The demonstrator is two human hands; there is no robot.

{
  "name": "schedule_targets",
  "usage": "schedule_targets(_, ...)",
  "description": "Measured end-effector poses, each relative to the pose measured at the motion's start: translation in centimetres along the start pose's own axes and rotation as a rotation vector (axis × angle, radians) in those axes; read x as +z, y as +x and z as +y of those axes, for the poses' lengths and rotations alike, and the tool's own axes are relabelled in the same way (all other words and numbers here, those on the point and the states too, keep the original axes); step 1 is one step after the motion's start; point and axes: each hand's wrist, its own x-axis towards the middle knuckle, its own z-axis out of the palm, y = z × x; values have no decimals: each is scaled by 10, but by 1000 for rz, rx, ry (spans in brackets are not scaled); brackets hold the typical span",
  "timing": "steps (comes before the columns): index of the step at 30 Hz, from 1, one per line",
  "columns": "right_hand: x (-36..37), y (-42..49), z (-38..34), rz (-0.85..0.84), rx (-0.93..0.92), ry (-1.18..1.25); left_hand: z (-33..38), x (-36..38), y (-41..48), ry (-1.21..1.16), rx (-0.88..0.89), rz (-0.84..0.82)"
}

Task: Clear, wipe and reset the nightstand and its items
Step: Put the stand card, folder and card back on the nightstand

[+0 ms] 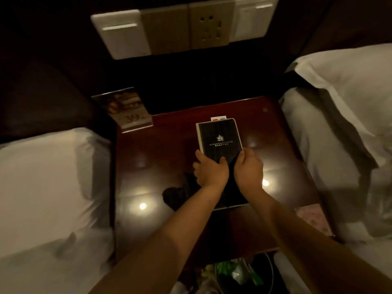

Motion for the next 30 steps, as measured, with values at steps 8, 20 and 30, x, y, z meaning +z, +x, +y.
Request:
schedule_targets(8,-34,63,48,-40,74,-5,37,78,15,18,-16,-137)
schedule_targets(20,-32,121,38,-105,41,-109,64,95,30,82,20,-215)
schedule_targets(30,-24,121,27,-125,-24,-345,45,65,32,103,157,-222)
